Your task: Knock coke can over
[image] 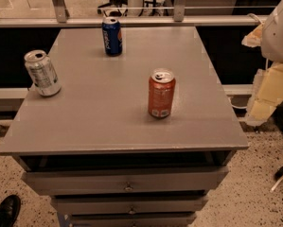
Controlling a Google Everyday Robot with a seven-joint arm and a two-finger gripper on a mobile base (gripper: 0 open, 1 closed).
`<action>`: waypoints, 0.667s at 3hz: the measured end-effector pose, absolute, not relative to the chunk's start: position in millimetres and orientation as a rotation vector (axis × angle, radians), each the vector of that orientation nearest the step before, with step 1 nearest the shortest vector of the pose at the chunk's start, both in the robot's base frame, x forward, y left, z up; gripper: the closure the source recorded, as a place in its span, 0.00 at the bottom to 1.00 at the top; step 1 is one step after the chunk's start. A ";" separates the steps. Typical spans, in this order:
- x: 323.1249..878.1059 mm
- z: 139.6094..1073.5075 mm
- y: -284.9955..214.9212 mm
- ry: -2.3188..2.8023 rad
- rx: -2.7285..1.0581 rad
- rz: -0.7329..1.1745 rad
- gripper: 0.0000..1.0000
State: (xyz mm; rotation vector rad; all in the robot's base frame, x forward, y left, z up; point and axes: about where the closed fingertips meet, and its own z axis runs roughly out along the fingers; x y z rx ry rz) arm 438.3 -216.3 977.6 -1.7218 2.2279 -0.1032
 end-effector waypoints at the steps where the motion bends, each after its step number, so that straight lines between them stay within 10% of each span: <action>1: 438.3 977.6 -216.3 2.228 -1.722 -0.103 0.00; 2: 439.3 975.1 -212.3 2.215 -1.692 -0.034 0.00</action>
Offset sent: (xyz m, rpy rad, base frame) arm 0.0033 0.0117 -0.0123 0.1921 0.0436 -0.0059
